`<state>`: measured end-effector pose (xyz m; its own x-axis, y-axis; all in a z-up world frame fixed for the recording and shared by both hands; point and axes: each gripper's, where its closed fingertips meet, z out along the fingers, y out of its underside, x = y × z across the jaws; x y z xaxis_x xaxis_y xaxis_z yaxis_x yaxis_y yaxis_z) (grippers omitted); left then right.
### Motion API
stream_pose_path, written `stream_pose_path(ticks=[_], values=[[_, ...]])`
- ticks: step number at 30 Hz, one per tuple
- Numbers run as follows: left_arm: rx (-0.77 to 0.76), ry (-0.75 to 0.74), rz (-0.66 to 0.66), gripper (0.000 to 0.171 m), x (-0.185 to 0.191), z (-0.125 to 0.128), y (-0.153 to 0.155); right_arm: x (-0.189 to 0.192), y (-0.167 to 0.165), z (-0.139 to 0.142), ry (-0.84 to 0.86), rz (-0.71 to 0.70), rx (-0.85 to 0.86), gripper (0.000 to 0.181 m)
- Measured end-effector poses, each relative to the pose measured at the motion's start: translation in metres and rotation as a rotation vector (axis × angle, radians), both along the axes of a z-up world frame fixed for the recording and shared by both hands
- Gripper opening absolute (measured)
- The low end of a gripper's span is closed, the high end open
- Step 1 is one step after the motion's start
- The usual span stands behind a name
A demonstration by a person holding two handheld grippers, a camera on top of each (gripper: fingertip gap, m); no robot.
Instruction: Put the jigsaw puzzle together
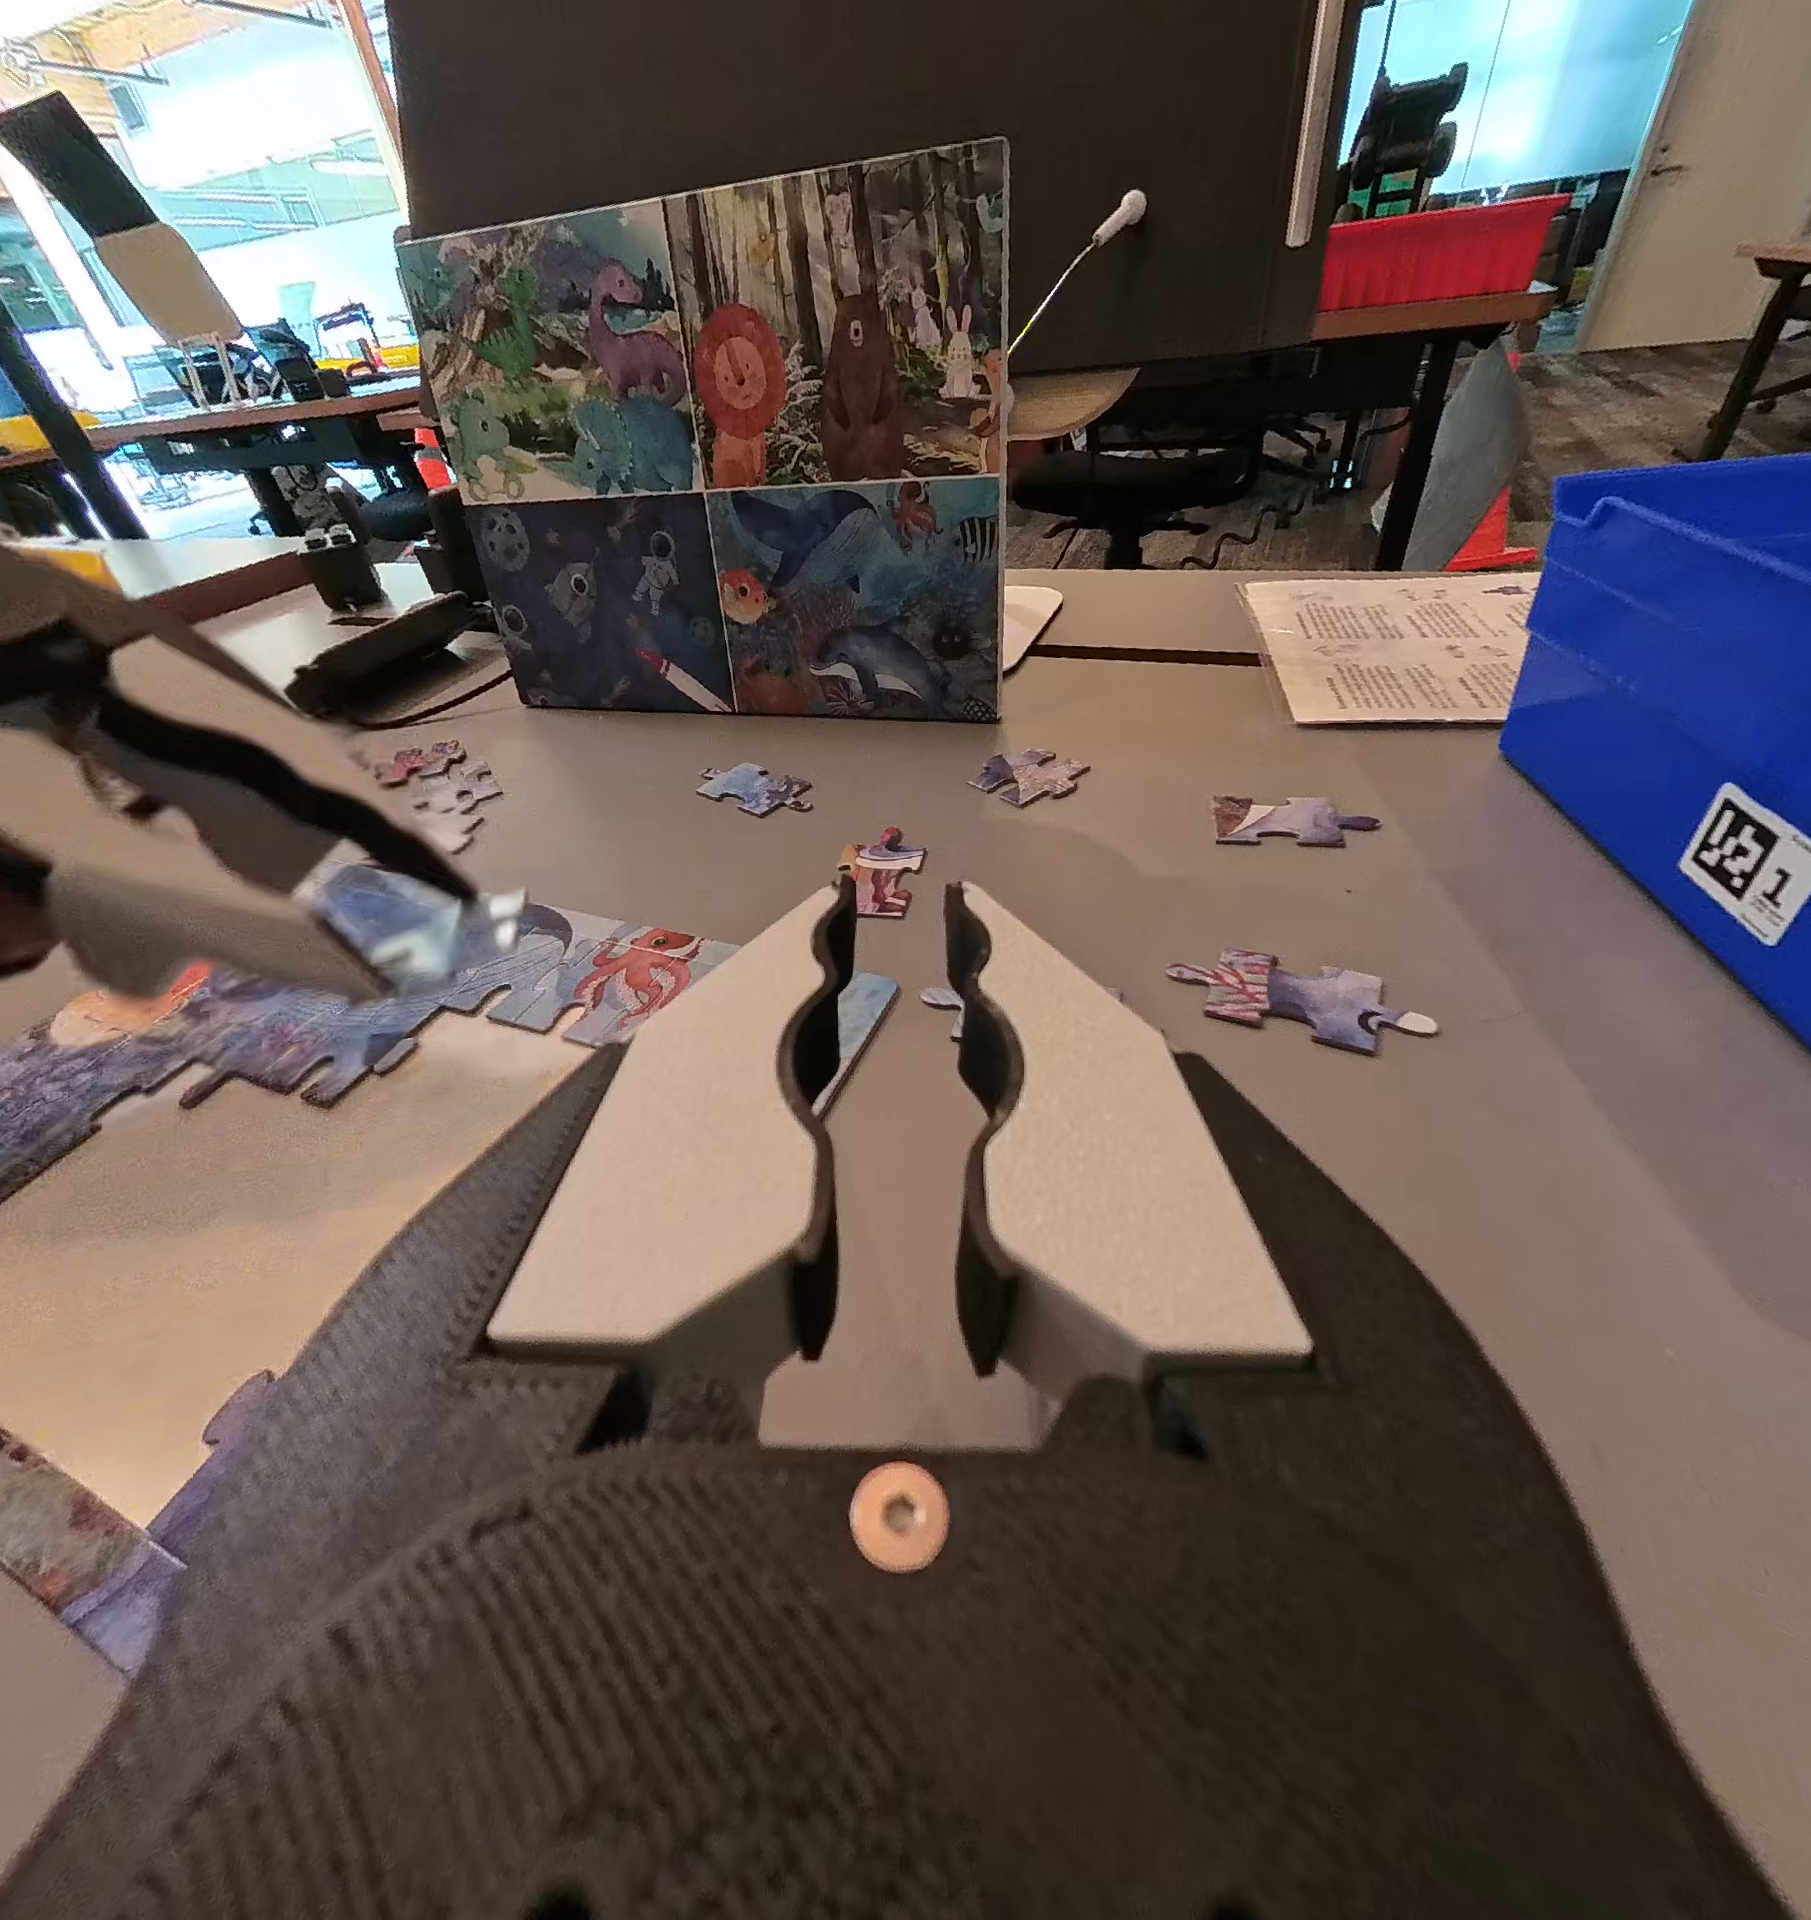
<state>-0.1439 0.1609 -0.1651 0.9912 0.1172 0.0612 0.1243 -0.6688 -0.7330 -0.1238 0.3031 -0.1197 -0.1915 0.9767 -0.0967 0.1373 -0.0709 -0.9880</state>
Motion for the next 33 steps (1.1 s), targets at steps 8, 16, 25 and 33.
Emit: stream_pose_path(ticks=[8,16,25,33], values=[[-0.038,0.151,0.064,0.042,0.027,-0.023,0.045,0.002,0.0,0.003,0.02,0.0,-0.002,0.015],[0.252,-0.087,0.182,0.042,0.001,0.02,0.042,0.016,-0.067,0.014,0.137,0.319,0.136,0.041],[0.36,-0.422,0.064,0.042,0.015,0.025,0.031,0.008,-0.099,-0.015,0.19,0.123,0.997,0.028],[0.277,-0.307,0.042,0.042,0.024,0.016,0.032,0.004,-0.103,-0.016,0.227,0.051,1.179,0.036]])
